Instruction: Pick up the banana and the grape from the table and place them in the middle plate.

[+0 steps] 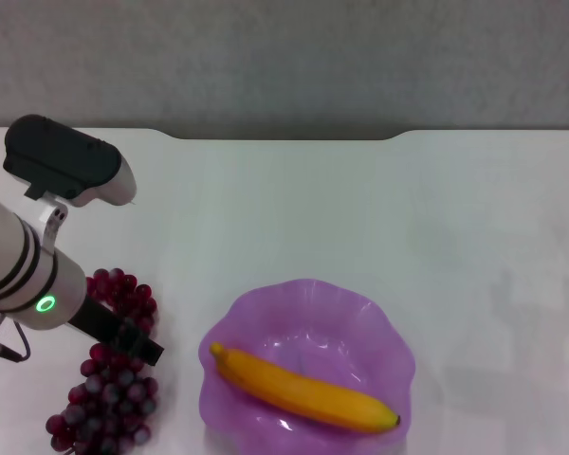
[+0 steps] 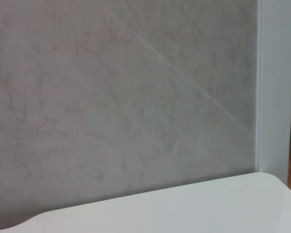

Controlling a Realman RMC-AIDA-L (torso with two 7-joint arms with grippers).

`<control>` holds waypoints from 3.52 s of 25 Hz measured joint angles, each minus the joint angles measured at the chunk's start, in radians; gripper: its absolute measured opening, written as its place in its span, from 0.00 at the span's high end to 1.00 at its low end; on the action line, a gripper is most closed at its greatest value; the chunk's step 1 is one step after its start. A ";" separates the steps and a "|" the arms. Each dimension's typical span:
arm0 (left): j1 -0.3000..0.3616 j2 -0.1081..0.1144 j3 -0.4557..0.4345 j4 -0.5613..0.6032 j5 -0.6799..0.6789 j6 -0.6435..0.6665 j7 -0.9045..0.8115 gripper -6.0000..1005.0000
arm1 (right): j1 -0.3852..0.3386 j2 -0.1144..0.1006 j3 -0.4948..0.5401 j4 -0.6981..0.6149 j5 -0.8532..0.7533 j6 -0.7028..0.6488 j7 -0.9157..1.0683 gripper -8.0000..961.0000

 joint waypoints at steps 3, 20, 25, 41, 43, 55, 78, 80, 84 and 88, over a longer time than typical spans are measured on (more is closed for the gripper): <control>-0.019 0.000 0.000 0.064 0.006 0.026 -0.001 0.27 | 0.006 0.000 0.004 0.013 0.000 0.001 0.000 0.10; -0.046 0.001 -0.002 0.200 0.007 0.092 0.005 0.29 | 0.046 -0.001 0.008 0.063 0.002 0.023 0.000 0.10; -0.065 0.004 -0.002 0.244 0.007 0.099 0.003 0.38 | 0.048 -0.001 0.010 0.064 0.004 0.032 0.000 0.10; -0.052 0.004 -0.001 0.240 0.013 0.141 0.050 0.68 | 0.054 -0.002 0.010 0.070 0.000 0.038 0.000 0.10; -0.050 0.003 0.002 0.239 0.029 0.148 0.051 0.70 | 0.060 -0.002 0.010 0.075 0.000 0.045 0.000 0.10; -0.006 -0.001 0.013 0.122 0.098 0.124 0.035 0.77 | 0.070 -0.002 0.010 0.089 0.000 0.057 0.000 0.10; 0.207 -0.001 0.078 -0.229 0.151 0.298 0.015 0.79 | 0.072 -0.002 0.011 0.082 0.000 0.075 0.000 0.10; 0.238 0.000 0.078 -0.277 0.148 0.338 0.028 0.78 | 0.072 -0.001 0.013 0.082 0.000 0.080 0.000 0.10; 0.277 0.001 0.070 -0.327 0.143 0.415 0.046 0.78 | 0.073 -0.002 0.020 0.084 0.000 0.096 0.000 0.10; 0.303 0.001 0.064 -0.353 0.139 0.487 0.060 0.79 | 0.075 -0.003 0.021 0.084 0.000 0.098 0.000 0.10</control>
